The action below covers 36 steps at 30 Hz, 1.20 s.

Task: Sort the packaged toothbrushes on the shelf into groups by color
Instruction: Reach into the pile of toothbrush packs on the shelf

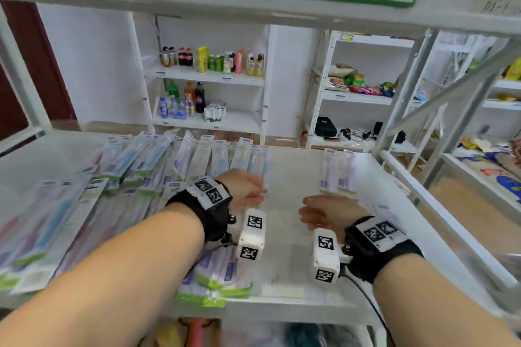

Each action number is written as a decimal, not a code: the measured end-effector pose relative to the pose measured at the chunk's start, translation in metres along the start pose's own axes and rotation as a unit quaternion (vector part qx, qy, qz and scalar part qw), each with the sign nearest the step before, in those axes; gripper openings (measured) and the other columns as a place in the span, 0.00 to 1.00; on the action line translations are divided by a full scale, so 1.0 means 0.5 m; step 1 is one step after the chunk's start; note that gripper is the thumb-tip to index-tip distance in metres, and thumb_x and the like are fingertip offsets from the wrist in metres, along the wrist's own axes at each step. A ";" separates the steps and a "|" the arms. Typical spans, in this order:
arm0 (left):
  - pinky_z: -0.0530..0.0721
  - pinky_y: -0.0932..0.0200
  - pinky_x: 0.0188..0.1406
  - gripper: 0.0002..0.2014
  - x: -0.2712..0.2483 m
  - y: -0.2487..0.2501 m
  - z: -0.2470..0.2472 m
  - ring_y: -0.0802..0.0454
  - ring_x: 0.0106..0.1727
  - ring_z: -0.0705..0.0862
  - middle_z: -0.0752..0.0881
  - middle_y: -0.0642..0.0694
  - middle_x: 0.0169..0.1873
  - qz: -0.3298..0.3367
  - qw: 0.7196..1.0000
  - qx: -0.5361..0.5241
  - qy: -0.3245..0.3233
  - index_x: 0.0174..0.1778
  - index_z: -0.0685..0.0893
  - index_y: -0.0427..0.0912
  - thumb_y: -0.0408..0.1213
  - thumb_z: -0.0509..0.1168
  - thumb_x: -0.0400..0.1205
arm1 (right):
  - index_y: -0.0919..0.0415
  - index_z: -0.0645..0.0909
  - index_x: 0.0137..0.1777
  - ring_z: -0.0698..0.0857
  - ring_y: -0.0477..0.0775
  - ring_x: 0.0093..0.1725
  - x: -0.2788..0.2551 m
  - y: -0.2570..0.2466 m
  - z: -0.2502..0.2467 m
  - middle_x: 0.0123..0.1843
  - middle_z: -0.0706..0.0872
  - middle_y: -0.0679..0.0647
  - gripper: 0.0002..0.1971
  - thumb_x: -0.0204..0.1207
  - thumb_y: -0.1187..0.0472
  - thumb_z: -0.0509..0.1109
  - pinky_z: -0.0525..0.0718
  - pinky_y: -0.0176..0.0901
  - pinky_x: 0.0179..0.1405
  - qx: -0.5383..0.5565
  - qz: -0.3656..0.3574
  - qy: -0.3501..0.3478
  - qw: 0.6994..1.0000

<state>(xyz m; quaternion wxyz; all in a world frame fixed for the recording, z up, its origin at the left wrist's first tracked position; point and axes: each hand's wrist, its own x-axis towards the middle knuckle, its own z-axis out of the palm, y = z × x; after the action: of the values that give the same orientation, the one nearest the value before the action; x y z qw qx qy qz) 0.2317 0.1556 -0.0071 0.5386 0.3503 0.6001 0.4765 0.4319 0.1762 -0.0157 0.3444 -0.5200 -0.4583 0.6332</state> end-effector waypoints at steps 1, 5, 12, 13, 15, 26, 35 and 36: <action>0.86 0.66 0.29 0.11 -0.020 -0.003 -0.018 0.52 0.34 0.82 0.81 0.41 0.35 0.001 1.000 -0.003 0.006 0.38 0.79 0.33 0.17 0.57 0.81 | 0.69 0.78 0.41 0.82 0.52 0.18 -0.013 0.014 0.019 0.33 0.82 0.66 0.04 0.78 0.73 0.66 0.79 0.35 0.17 -0.012 0.008 -0.003 1.000; 0.87 0.64 0.25 0.13 -0.081 -0.031 -0.078 0.50 0.29 0.82 0.83 0.40 0.28 0.003 1.000 0.015 0.022 0.36 0.80 0.34 0.18 0.56 0.81 | 0.69 0.80 0.38 0.82 0.57 0.25 -0.055 0.071 0.080 0.31 0.83 0.64 0.06 0.74 0.69 0.72 0.81 0.45 0.28 -0.126 0.014 -0.022 0.992; 0.80 0.68 0.16 0.13 -0.147 -0.081 -0.126 0.48 0.29 0.77 0.79 0.37 0.31 0.008 0.998 0.056 0.036 0.37 0.78 0.33 0.17 0.53 0.82 | 0.61 0.81 0.26 0.79 0.50 0.18 -0.106 0.115 0.172 0.19 0.82 0.52 0.20 0.62 0.43 0.78 0.75 0.36 0.22 -0.372 -0.011 -0.033 0.928; 0.80 0.69 0.16 0.13 -0.152 -0.085 -0.130 0.49 0.29 0.77 0.78 0.38 0.31 0.008 0.997 0.065 0.038 0.37 0.78 0.33 0.17 0.53 0.82 | 0.61 0.81 0.28 0.81 0.49 0.19 -0.110 0.116 0.181 0.19 0.83 0.51 0.21 0.59 0.42 0.78 0.75 0.35 0.22 -0.394 -0.014 -0.028 0.918; 0.80 0.69 0.15 0.14 -0.163 -0.090 -0.138 0.51 0.24 0.80 0.79 0.39 0.31 0.003 0.996 0.080 0.044 0.38 0.78 0.34 0.18 0.52 0.82 | 0.61 0.82 0.36 0.86 0.50 0.28 -0.114 0.116 0.192 0.27 0.86 0.52 0.22 0.55 0.43 0.80 0.81 0.38 0.26 -0.422 -0.014 -0.021 0.906; 0.78 0.67 0.14 0.15 -0.192 -0.095 -0.166 0.50 0.22 0.77 0.78 0.40 0.28 0.019 0.988 0.053 0.142 0.34 0.79 0.38 0.18 0.56 0.82 | 0.67 0.78 0.37 0.82 0.58 0.33 -0.085 0.098 0.153 0.35 0.82 0.59 0.08 0.68 0.60 0.67 0.77 0.39 0.26 -0.368 -0.010 0.073 0.927; 0.80 0.69 0.21 0.12 -0.210 -0.111 -0.254 0.63 0.22 0.82 0.86 0.51 0.28 0.022 0.948 0.160 0.275 0.38 0.81 0.48 0.25 0.61 0.80 | 0.66 0.79 0.46 0.82 0.60 0.31 -0.064 0.093 0.113 0.38 0.82 0.60 0.12 0.73 0.56 0.65 0.80 0.40 0.24 -0.218 -0.045 0.099 0.970; 0.81 0.69 0.27 0.10 -0.216 -0.114 -0.260 0.58 0.33 0.87 0.87 0.45 0.38 0.024 0.938 0.191 0.287 0.45 0.84 0.47 0.27 0.62 0.80 | 0.66 0.78 0.45 0.81 0.60 0.32 -0.065 0.096 0.116 0.38 0.82 0.61 0.11 0.74 0.56 0.65 0.80 0.41 0.25 -0.207 -0.043 0.089 0.973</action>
<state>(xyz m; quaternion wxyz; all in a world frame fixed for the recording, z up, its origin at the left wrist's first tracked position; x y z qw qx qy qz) 0.1286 0.0125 -0.0317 0.2545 0.3098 0.8003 0.4459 0.3844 0.1174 -0.0471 0.2956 -0.6142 -0.5690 0.4601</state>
